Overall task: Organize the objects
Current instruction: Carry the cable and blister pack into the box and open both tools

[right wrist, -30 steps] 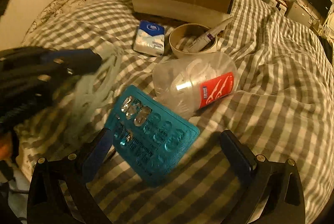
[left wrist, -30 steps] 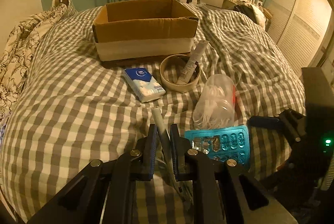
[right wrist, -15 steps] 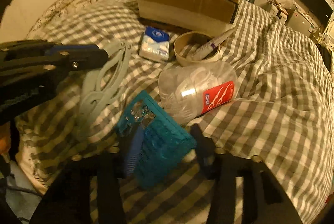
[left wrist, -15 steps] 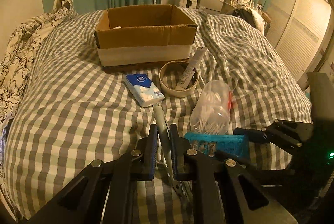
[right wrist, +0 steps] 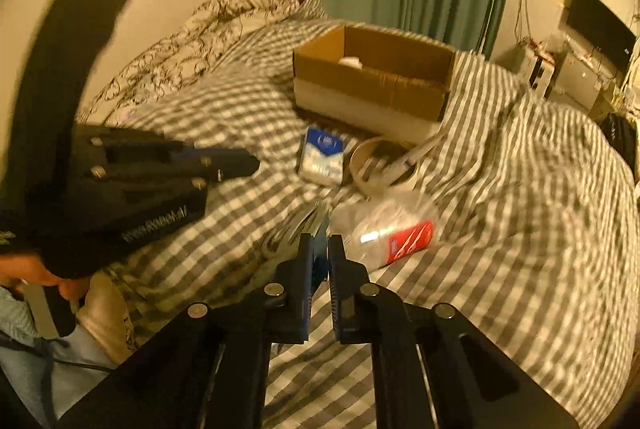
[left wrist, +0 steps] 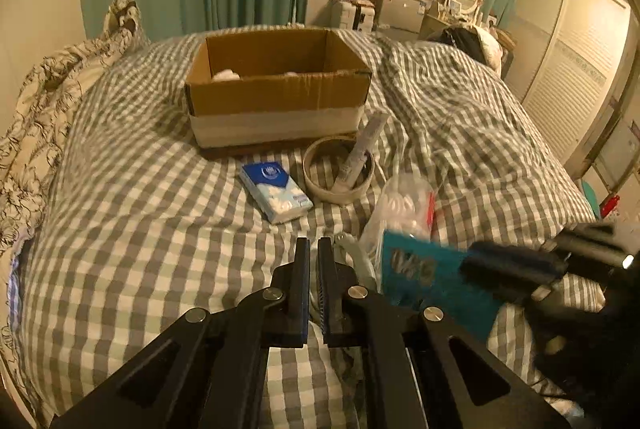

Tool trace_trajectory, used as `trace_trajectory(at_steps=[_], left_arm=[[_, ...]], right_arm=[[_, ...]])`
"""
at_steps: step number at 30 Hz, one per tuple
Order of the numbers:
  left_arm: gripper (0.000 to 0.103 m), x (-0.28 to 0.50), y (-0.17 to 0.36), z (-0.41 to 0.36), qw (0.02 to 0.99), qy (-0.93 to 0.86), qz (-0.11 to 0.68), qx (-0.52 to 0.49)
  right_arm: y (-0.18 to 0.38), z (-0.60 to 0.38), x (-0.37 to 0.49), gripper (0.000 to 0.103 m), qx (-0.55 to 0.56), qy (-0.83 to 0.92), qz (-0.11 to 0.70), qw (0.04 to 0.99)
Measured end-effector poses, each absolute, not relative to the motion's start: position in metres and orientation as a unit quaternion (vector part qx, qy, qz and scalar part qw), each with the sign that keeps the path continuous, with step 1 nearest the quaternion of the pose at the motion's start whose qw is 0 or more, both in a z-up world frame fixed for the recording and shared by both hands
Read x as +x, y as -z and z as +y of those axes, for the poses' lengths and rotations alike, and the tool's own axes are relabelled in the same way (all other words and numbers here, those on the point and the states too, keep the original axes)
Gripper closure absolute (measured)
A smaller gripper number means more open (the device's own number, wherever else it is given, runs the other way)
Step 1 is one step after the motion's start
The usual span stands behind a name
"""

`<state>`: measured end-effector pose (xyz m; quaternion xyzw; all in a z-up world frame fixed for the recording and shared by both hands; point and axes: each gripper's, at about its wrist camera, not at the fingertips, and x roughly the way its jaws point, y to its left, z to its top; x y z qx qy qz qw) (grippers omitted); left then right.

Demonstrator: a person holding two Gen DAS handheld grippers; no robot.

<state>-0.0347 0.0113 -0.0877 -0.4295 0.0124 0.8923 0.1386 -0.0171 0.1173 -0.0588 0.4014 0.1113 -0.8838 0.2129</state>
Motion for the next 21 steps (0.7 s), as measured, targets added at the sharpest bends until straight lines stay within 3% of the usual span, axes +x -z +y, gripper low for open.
trace_trajectory(at_steps=[4,6,8,10,16,18,21], left_arm=[[0.097,-0.037,0.100,0.017,0.143,-0.881,0.009,-0.451],[0.088,-0.038,0.112,0.023,0.148,-0.873,0.012,-0.464],[0.059,-0.039,0.125,0.027,0.153,-0.865,0.005,-0.478],[0.044,-0.040,0.139,0.032,0.153,-0.855,-0.002,-0.495],[0.044,-0.038,0.170,0.056,0.147,-0.849,0.053,-0.504],[0.061,-0.037,0.171,0.058,0.148,-0.850,0.066,-0.500],[0.077,-0.036,0.159,0.053,0.148,-0.859,0.055,-0.487]], right_arm=[[0.047,0.129,-0.018,0.096,0.387,0.894,0.112,0.194],[0.042,0.136,-0.018,0.096,0.383,0.899,0.109,0.183],[0.038,0.144,-0.018,0.096,0.380,0.902,0.102,0.178],[0.035,0.150,-0.019,0.096,0.375,0.906,0.098,0.170],[0.034,0.165,-0.023,0.096,0.375,0.909,0.091,0.158],[0.034,0.166,-0.023,0.096,0.375,0.909,0.093,0.157],[0.032,0.165,-0.021,0.096,0.370,0.911,0.095,0.157]])
